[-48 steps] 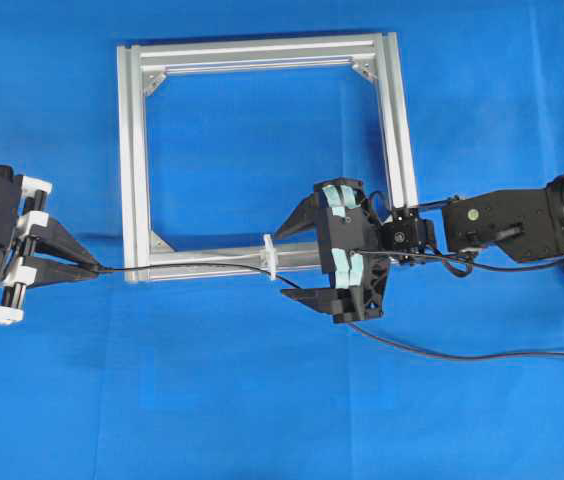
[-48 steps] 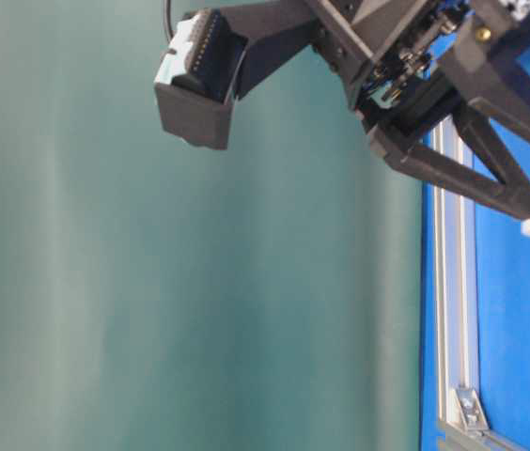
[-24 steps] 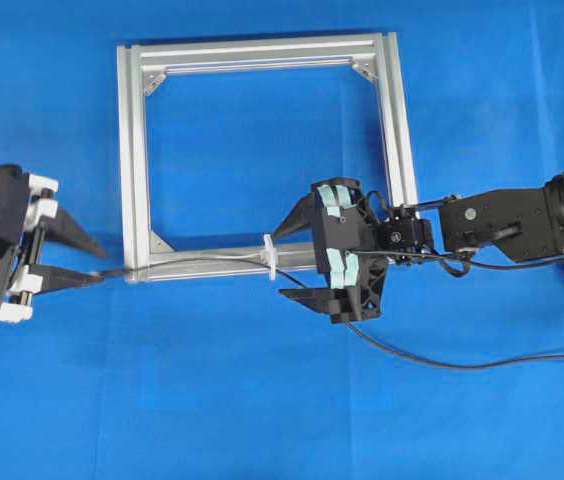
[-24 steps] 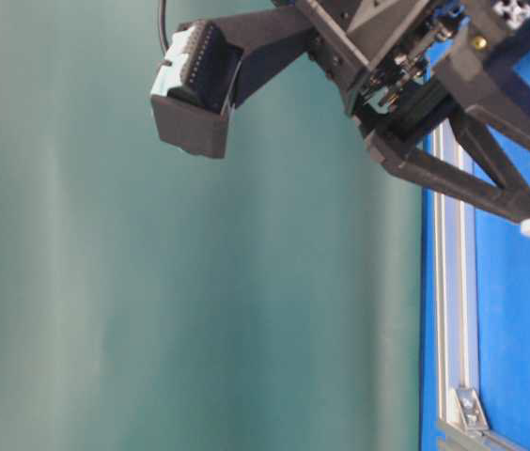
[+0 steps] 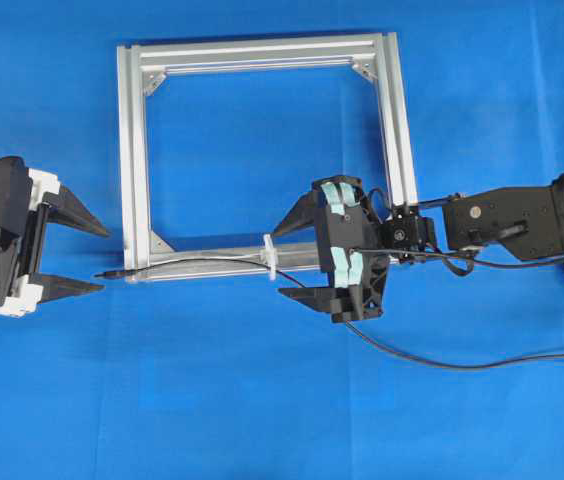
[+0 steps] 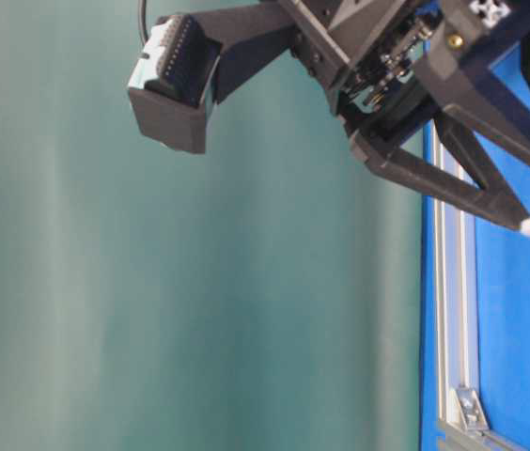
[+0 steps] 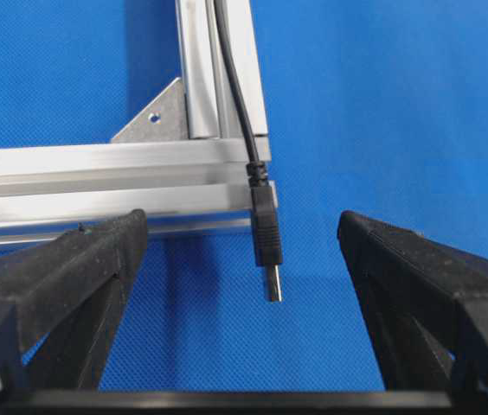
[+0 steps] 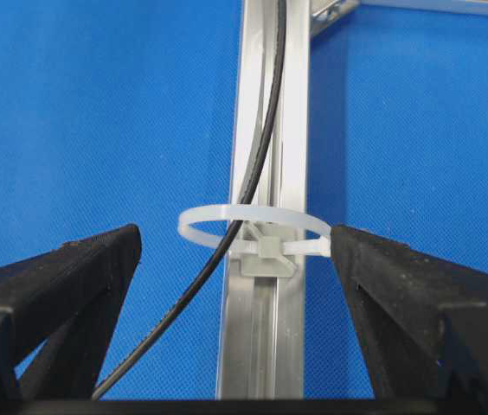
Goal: Insert the wire through the string loop located in the center.
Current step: 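Open the left gripper to release the plug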
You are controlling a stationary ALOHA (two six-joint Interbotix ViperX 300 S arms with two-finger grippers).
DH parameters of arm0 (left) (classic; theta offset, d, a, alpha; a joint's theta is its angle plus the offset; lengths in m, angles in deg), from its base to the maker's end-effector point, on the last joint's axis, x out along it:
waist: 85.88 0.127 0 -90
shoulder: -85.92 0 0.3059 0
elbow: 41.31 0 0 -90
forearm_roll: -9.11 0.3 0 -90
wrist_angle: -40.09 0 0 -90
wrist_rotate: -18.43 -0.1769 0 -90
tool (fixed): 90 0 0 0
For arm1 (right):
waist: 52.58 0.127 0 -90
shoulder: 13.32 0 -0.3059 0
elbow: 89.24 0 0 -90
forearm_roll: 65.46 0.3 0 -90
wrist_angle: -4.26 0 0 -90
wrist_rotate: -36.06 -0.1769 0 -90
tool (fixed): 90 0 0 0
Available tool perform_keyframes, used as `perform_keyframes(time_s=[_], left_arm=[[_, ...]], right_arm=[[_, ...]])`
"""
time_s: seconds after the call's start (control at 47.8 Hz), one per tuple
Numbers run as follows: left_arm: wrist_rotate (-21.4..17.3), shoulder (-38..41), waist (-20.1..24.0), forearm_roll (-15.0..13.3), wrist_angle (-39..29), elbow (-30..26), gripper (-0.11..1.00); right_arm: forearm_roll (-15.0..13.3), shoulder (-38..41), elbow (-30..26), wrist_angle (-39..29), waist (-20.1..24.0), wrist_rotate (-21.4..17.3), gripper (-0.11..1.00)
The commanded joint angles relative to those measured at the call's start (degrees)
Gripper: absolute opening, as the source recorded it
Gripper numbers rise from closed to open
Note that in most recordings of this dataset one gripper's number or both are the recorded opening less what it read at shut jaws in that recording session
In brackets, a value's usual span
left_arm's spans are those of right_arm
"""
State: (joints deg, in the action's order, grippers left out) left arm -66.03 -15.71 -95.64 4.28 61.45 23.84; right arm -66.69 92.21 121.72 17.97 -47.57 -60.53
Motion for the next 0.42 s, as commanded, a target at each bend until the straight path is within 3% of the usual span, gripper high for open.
perform_keyframes(time_s=[0.0, 0.397], left_arm=[[-0.09, -0.7, 0.35, 0.18, 0.18, -1.32, 0.88], [-0.35, -6.86, 1.67, 0.18, -6.15, -4.66, 0.88]], right_arm=[[-0.09, -2.55, -0.62, -1.14, 0.0, 0.09, 0.96], [-0.26, -9.76, -0.79, -7.21, 0.0, 0.18, 0.96]])
